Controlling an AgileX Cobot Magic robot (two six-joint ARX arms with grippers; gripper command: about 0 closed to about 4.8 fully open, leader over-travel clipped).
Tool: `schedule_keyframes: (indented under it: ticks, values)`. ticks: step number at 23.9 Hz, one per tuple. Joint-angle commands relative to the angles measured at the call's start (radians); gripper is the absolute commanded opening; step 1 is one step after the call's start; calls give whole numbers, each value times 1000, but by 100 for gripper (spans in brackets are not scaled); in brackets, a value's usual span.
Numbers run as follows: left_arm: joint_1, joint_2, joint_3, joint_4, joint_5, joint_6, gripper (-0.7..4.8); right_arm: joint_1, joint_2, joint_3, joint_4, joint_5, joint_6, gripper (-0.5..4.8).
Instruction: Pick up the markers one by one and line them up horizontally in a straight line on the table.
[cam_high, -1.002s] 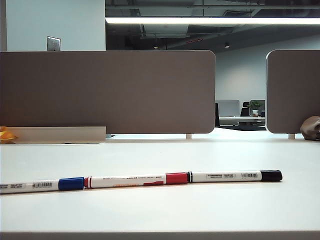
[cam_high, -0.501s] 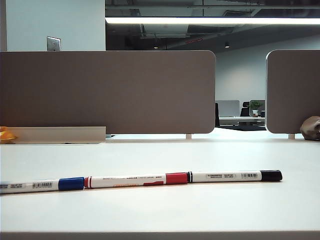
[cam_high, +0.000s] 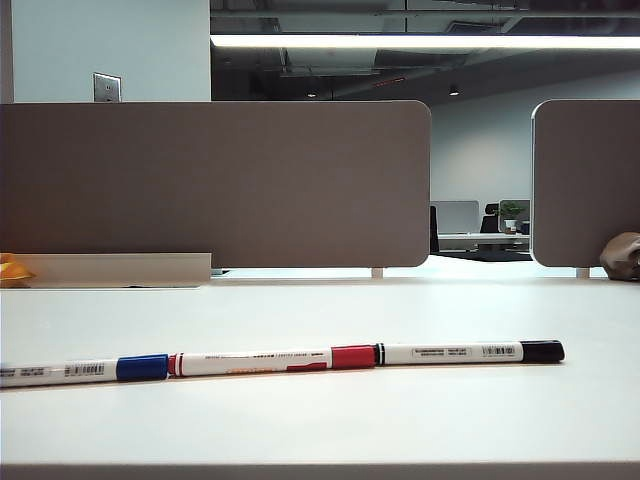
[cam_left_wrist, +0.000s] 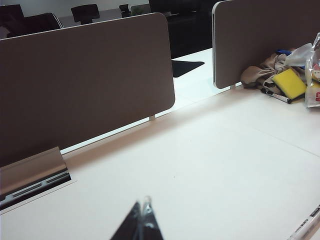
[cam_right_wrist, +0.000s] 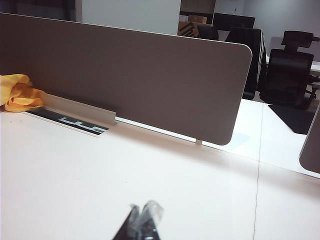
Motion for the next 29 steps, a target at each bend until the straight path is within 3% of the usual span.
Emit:
schedule_keyframes:
  ticks: [1, 4, 8, 13, 19, 29]
  values:
    - [3, -1, 3, 13, 1, -3, 3, 0, 0, 2, -17, 4, 5, 0]
    - [3, -1, -10, 37, 1, -3, 3, 0, -2, -7, -38, 10, 5, 0]
    - [3, -15, -49, 58, 1, -3, 4, 0, -20, -89, 105, 12, 5, 0]
    - [3, -59, -115, 59, 1, -3, 4, 0, -73, -208, 171, 12, 5, 0]
    - [3, -146, -235, 58, 1, -3, 3, 0, -224, -384, 174, 11, 5, 0]
    - [3, -235, -341, 58, 5, -3, 4, 2, -231, -438, 175, 11, 5, 0]
